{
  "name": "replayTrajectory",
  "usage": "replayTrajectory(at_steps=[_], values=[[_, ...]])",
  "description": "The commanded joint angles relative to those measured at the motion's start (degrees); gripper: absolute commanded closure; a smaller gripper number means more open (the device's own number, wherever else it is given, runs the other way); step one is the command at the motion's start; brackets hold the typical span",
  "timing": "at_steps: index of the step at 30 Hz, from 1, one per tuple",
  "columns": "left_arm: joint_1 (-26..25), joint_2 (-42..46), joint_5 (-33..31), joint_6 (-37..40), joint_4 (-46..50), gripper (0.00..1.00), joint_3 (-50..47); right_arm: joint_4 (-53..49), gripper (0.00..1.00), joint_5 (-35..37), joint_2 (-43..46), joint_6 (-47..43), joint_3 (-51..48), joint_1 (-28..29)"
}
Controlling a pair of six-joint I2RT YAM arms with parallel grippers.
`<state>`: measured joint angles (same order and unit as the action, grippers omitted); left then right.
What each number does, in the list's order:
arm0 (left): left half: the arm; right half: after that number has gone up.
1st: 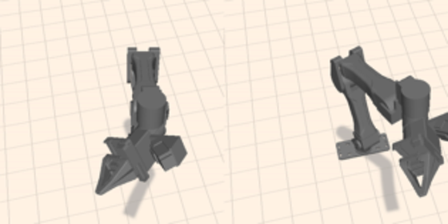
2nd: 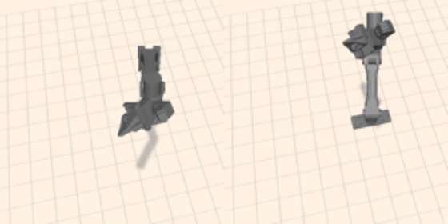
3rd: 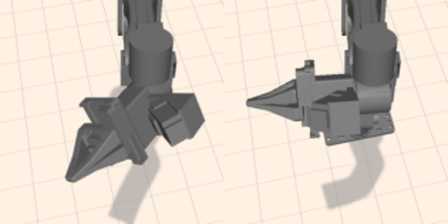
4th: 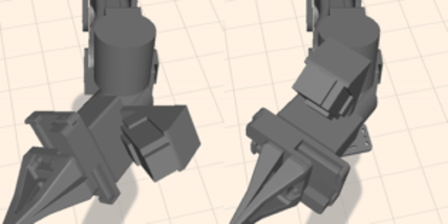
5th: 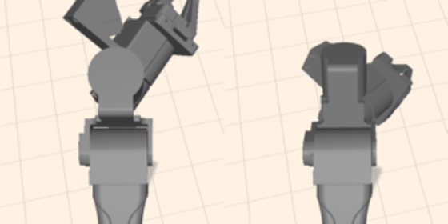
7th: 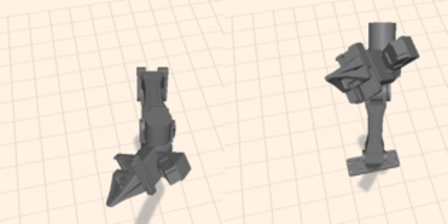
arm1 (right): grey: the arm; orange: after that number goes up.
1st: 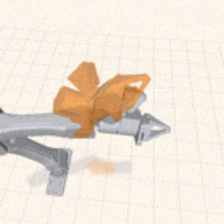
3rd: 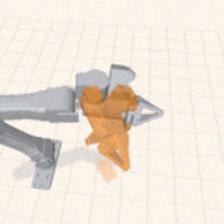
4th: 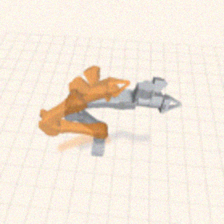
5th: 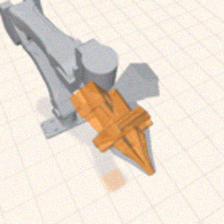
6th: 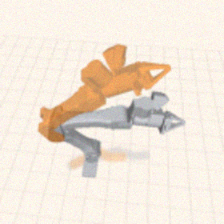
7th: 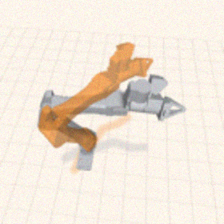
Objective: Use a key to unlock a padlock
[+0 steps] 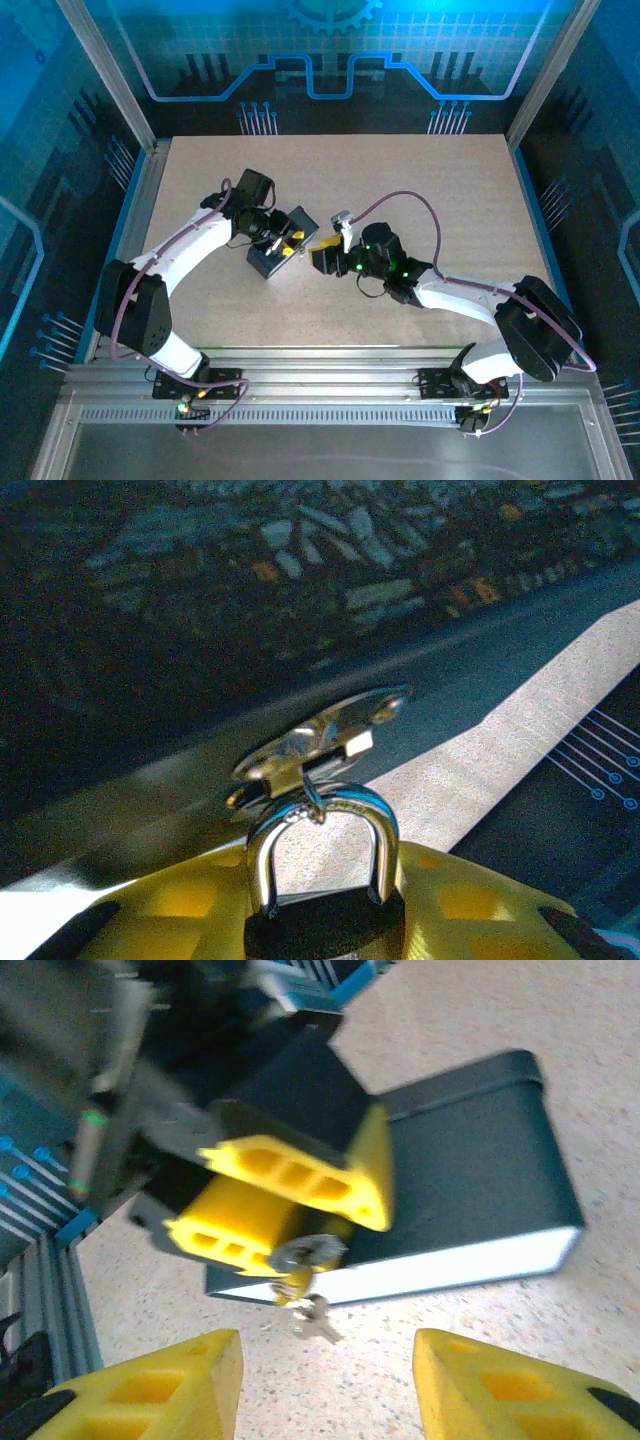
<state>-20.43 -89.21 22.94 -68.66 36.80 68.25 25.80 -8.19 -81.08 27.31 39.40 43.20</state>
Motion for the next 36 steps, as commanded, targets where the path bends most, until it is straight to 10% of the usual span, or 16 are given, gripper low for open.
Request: replayTrajectory(at_steps=[1,31,36], values=[[-0.13,0.81,1.6,0.09,-2.8,1.0,-0.53,3.79,0.51,-1.23,-2.35,11.02,0.55,-0.61],[-0.06,1.97,3.21,-0.16,-2.43,1.0,0.75,17.66,0.49,-5.39,-16.79,23.4,7.15,0.13],[-0.02,2.17,3.57,-0.64,-2.92,1.0,0.6,17.63,0.67,-6.41,-18.88,24.82,8.67,0.21]])
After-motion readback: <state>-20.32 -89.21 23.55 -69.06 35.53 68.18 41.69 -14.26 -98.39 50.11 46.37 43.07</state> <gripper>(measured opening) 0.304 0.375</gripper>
